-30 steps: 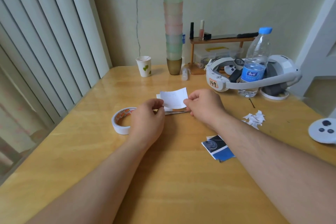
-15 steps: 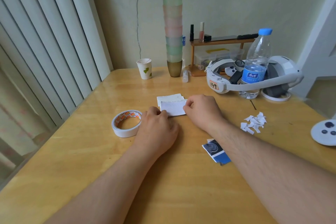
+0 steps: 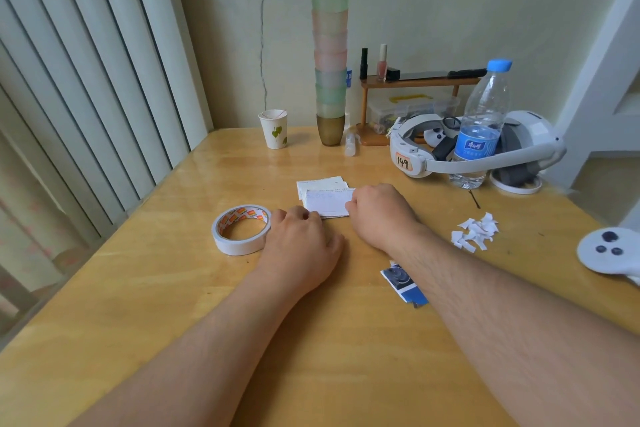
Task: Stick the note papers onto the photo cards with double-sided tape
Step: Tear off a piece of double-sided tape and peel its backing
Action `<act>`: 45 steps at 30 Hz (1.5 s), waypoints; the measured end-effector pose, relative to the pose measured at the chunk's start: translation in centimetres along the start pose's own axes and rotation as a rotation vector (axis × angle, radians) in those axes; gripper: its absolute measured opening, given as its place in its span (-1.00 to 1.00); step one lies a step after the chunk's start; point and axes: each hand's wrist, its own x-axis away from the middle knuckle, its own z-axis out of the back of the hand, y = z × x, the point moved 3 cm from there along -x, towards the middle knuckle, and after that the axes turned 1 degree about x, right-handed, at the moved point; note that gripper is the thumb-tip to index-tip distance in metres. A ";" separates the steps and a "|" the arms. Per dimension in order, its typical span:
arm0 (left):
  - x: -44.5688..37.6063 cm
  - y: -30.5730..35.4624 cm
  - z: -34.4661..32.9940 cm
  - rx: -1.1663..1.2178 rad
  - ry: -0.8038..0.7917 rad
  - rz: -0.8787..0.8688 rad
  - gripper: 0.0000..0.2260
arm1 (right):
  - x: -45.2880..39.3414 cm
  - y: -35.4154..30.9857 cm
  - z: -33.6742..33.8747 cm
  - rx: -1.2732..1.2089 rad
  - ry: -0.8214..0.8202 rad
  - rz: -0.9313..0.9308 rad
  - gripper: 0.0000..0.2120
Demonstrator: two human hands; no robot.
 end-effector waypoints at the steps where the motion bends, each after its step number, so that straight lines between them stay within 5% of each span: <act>1: 0.2 0.1 0.2 0.002 0.009 -0.013 -0.59 | 0.2 0.1 0.2 -0.006 -0.019 0.000 -0.74; 10: 1.6 -3.5 4.9 0.210 0.076 -0.121 -0.74 | 6.2 0.7 3.7 -0.269 0.033 0.048 -0.67; 18: 2.2 -8.1 6.0 0.060 -0.208 0.180 -0.67 | 10.3 1.7 2.4 -0.494 0.191 0.054 -0.88; 23: 2.4 -7.8 6.3 0.058 -0.157 0.156 -0.60 | 10.3 2.7 2.8 -0.525 0.210 0.027 -0.87; 27: 2.4 -7.2 7.3 0.308 -0.102 0.084 -0.81 | 10.2 2.8 2.6 -0.528 0.226 0.063 -0.88; 33: 2.8 -3.5 7.1 0.797 -0.075 -0.147 -0.88 | 10.6 2.3 3.8 -0.618 0.397 0.236 -0.87; 39: 3.9 0.2 5.7 1.274 -0.195 -0.231 -0.77 | 11.4 2.2 5.1 -0.726 0.492 0.339 -0.74; 45: 4.4 1.5 4.5 1.327 -0.222 -0.291 -0.63 | 11.5 2.1 5.0 -0.694 0.481 0.364 -0.61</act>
